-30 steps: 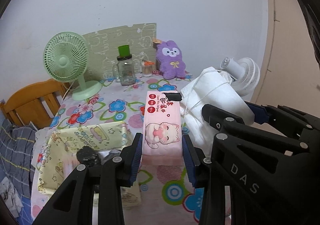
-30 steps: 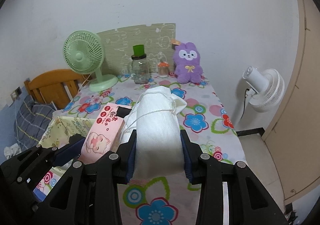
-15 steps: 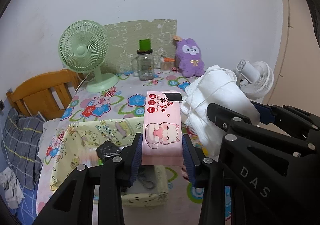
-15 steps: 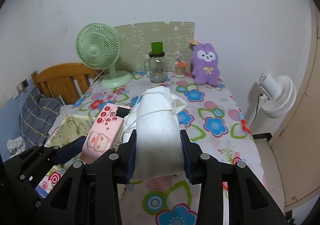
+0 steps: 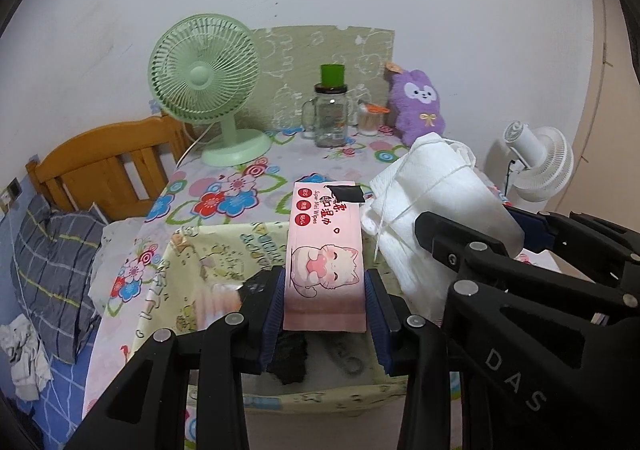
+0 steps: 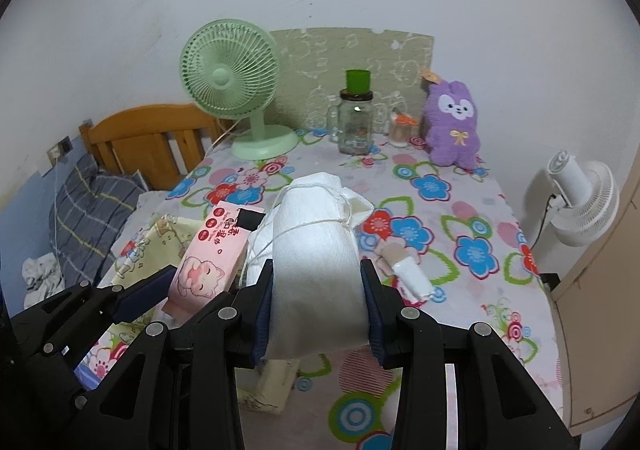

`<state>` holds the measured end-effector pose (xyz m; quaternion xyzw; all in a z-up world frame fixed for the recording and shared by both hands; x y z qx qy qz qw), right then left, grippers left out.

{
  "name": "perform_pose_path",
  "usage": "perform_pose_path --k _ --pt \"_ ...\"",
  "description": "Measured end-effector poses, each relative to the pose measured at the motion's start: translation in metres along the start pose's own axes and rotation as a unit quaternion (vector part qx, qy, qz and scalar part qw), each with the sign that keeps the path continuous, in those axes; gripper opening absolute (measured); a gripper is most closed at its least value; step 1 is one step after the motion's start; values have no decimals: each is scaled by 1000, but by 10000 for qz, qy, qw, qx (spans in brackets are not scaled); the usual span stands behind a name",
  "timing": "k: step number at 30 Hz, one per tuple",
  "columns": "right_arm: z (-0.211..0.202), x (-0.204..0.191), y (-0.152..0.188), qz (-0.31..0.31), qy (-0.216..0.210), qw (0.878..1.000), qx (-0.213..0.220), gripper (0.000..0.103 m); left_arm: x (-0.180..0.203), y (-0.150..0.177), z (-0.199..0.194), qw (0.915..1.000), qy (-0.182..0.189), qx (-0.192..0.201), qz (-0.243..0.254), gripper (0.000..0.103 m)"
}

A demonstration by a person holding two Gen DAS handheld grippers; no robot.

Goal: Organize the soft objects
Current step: 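Carry the wipe pack with the left tool while the right tool carries the cloth bag to the box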

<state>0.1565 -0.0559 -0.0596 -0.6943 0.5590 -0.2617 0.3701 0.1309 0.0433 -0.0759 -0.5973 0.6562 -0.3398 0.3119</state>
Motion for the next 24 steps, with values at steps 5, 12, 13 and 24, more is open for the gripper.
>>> perform_pose_path --k 5,12,13,24 --pt "11 -13 1 -100 -105 9999 -87 42 -13 5 7 9999 -89 -84 -42 40" --pt "28 -30 4 -206 -248 9992 -248 42 -29 13 16 9996 -203 -207 -31 40" --pt "30 -33 5 -211 -276 9990 -273 42 -32 14 17 9995 -217 -223 -58 40" --pt "58 -58 15 -363 -458 9965 -605 42 -58 26 37 9975 -425 -535 -151 40"
Point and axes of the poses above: each gripper's, at about its wrist camera, not at the fingertips, and z roughly the way its jaws point, x to its right, y to its underside, the point moved 3 cm from there along z, roughly the way its jaws point, and after that the axes turned 6 degrees about x, right-handed, at the moved point
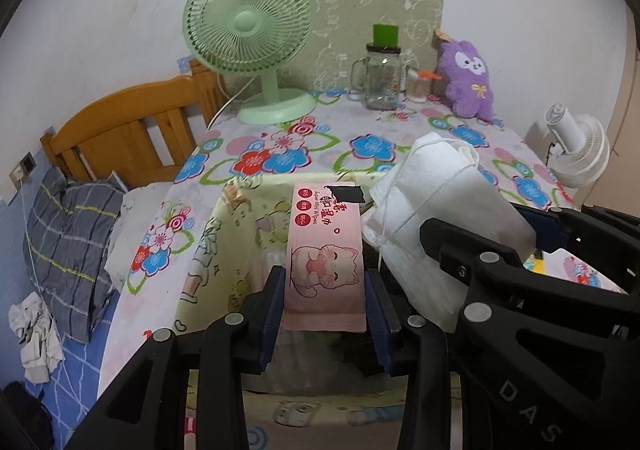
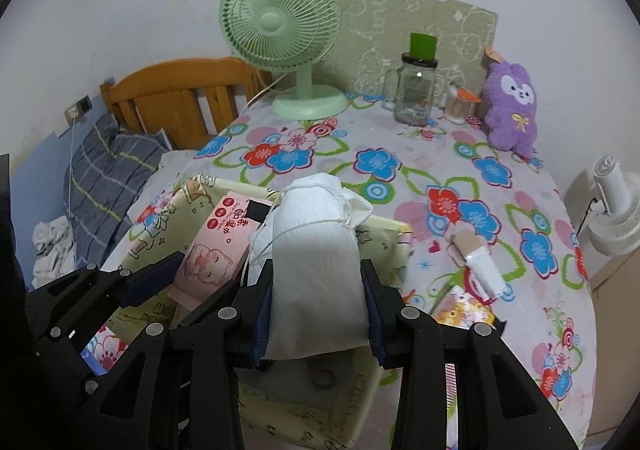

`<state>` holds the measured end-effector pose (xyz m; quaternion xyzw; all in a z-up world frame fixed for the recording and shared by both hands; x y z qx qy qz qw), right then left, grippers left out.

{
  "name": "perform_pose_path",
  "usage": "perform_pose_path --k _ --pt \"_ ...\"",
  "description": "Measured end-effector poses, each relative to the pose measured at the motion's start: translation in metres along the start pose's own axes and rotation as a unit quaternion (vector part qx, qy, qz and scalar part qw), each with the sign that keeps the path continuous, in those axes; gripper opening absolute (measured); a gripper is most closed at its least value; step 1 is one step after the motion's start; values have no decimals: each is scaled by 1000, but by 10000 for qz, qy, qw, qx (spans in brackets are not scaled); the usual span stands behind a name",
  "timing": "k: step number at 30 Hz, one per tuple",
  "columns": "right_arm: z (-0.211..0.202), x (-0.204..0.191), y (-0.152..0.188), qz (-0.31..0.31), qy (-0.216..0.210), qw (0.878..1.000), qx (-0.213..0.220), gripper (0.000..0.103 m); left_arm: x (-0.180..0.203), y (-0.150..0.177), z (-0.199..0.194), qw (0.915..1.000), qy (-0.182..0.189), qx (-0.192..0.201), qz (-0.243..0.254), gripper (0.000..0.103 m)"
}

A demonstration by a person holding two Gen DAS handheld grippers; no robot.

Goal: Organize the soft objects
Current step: 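Carry the wipe pack with the left tool while the right tool carries the cloth bag to the box, then lower the wipe pack into the box with the left tool while the right tool releases the cloth bag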

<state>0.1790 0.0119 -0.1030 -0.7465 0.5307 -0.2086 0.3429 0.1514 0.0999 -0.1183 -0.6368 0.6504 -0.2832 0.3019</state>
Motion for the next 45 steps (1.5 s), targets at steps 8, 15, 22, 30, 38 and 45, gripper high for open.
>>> perform_pose_path --k 8,15,22,30,38,45 --pt "19 -14 2 -118 -51 9998 -169 43 -16 3 11 9995 60 -241 -204 42" --pt "28 -18 0 -115 -113 9996 -209 43 -19 3 13 9995 33 -247 -199 53" --pt "28 -19 0 -90 -252 9995 -139 63 -21 3 13 9992 25 -303 -251 66" --pt "14 -13 -3 -205 -24 9997 118 82 -14 1 7 9993 58 -276 -241 76" --pt "-6 1 -3 -186 121 9993 299 89 2 -3 -5 9997 82 -159 -162 84" --pt "-26 16 0 -110 218 9986 469 92 19 -6 -16 9999 111 -45 -59 87"
Point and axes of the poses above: each gripper's, at about its wrist camera, not at the fingertips, and z roughly the way its jaws point, x to its right, y to its underside, the point moved 3 cm from there along z, roughly the way its jaws point, and after that the axes turned 6 degrees about x, right-handed, at the moved point
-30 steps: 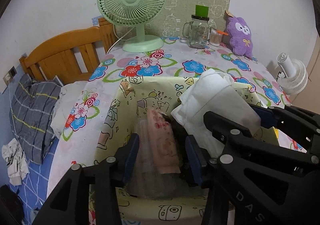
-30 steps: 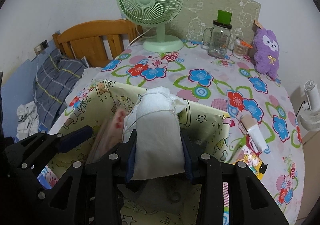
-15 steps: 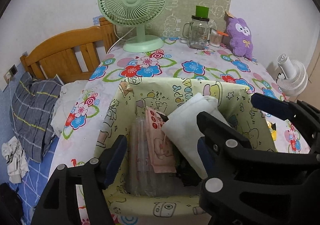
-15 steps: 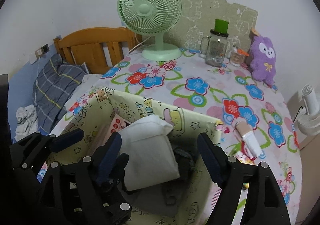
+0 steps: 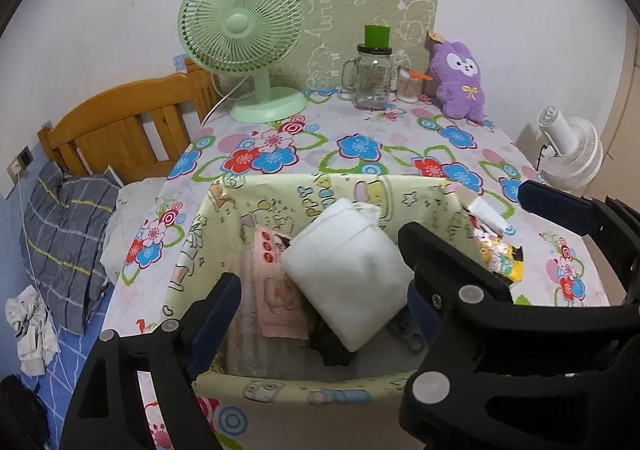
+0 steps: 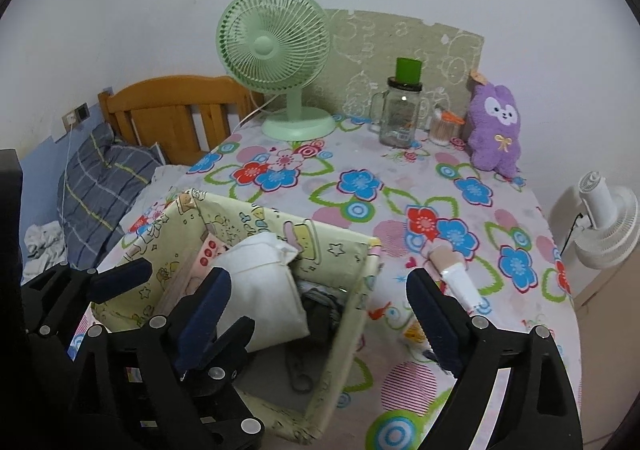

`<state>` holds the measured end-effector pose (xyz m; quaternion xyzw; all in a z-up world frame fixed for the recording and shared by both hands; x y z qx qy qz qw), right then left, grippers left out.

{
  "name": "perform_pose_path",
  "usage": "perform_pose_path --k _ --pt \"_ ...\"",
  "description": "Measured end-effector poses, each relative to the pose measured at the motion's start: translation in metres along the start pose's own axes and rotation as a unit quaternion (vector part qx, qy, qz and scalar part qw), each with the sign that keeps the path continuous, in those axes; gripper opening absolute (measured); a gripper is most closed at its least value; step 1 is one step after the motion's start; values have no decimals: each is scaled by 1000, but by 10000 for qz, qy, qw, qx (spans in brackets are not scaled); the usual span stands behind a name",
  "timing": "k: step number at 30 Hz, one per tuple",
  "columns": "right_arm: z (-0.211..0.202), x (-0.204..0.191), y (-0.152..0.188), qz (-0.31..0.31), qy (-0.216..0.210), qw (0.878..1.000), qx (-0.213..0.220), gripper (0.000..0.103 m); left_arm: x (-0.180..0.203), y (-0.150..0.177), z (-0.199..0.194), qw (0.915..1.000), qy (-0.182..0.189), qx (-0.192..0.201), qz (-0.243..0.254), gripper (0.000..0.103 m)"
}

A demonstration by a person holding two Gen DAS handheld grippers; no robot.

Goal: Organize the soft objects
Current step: 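Lower the wipe pack into the box with the left tool while the right tool releases the cloth bag, then withdraw both tools from the box toward the yellow snack pack and white roll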

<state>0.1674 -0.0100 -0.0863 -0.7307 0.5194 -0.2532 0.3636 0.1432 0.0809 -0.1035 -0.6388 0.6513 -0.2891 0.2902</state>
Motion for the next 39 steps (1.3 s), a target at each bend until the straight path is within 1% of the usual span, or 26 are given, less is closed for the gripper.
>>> perform_pose_path --k 4,6,10,18,23,30,33,39 --pt "-11 9 0 21 62 9999 115 94 10 -2 -7 9999 -4 75 70 89" --pt "-16 14 1 47 76 9998 159 95 14 -3 -9 9999 -3 108 87 95" --pt "-26 22 1 99 102 9996 241 96 25 -5 -16 9997 -1 194 130 96" --pt "-45 39 3 148 177 9991 355 97 45 -7 -27 9994 33 291 177 103" --pt "-56 51 6 196 279 9984 456 102 57 -8 -32 9992 116 297 224 103" --pt "-67 70 12 337 366 9974 524 103 75 -6 -35 9991 236 248 251 103" --pt "-71 78 15 355 431 9970 545 103 86 -4 -34 9989 324 147 310 103" --pt "-81 94 24 423 475 9960 630 103 106 0 -37 9980 398 270 402 103"
Point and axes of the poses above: each gripper's, at about its wrist camera, not at the fingertips, and z roughly the way its jaws point, x to its right, y to its underside, the point moved 3 cm from there along z, roughly the way its jaws point, and after that the axes turned 6 degrees about x, right-handed, at the moved point
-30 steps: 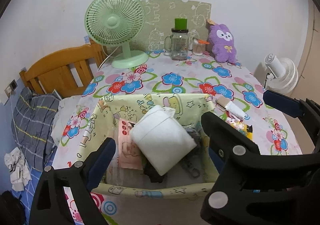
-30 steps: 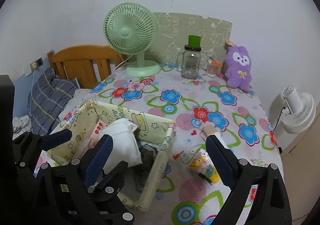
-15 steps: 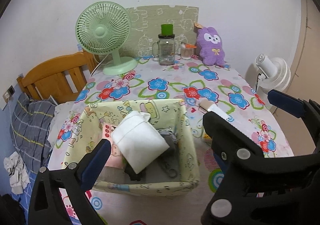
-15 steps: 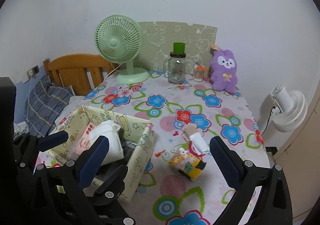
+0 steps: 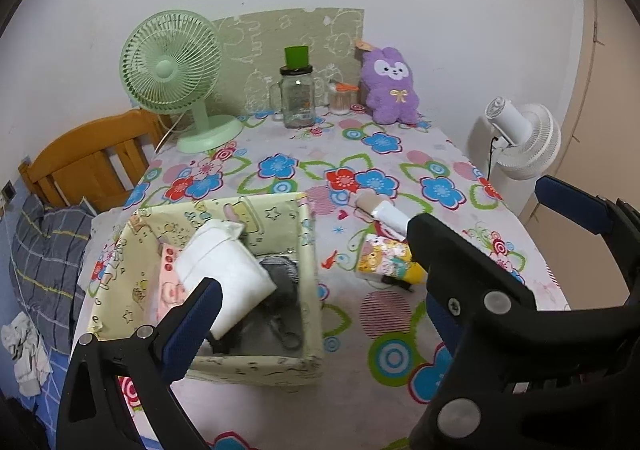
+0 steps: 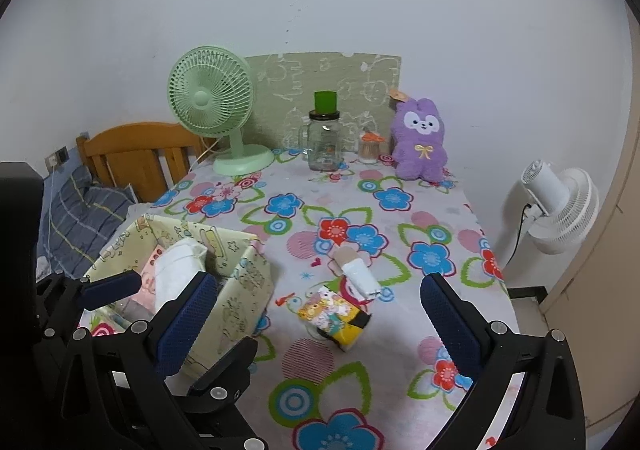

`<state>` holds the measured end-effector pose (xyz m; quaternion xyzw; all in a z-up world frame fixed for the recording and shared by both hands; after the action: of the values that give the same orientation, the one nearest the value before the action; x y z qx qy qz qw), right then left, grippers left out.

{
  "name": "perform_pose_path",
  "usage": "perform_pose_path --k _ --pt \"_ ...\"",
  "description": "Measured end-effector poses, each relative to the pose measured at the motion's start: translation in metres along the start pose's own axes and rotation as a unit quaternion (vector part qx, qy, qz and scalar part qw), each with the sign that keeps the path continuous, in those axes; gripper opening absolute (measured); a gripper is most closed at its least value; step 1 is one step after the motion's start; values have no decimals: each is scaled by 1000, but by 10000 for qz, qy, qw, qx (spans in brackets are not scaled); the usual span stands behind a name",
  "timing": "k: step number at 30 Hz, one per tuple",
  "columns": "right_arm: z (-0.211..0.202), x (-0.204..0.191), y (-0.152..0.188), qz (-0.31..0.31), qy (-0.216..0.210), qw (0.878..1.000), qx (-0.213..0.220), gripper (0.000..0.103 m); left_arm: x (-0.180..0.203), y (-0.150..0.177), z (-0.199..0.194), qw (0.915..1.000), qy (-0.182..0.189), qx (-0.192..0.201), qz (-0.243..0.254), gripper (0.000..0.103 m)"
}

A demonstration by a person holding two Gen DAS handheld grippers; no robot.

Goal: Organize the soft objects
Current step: 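Withdraw both tools from the box toward the yellow snack pack and white roll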

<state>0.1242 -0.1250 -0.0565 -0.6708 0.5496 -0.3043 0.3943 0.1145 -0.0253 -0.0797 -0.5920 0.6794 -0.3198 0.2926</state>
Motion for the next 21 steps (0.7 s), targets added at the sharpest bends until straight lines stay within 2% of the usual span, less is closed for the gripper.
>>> perform_pose_path --k 6,21 --pt "-4 17 7 47 132 9999 -53 103 15 3 5 9998 164 -95 -40 103" --pt "-10 59 21 206 400 9988 -171 103 56 5 12 9995 315 -17 99 103"
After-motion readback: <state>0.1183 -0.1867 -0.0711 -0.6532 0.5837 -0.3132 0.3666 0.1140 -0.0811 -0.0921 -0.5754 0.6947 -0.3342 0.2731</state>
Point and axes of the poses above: each gripper's, at about its wrist camera, not at the fingertips, and z roughly the way its jaws point, x to its right, y to its underside, the point moved 3 cm from there along z, roughly the way its jaws point, and after that the axes turned 6 degrees about x, right-handed, at the moved point
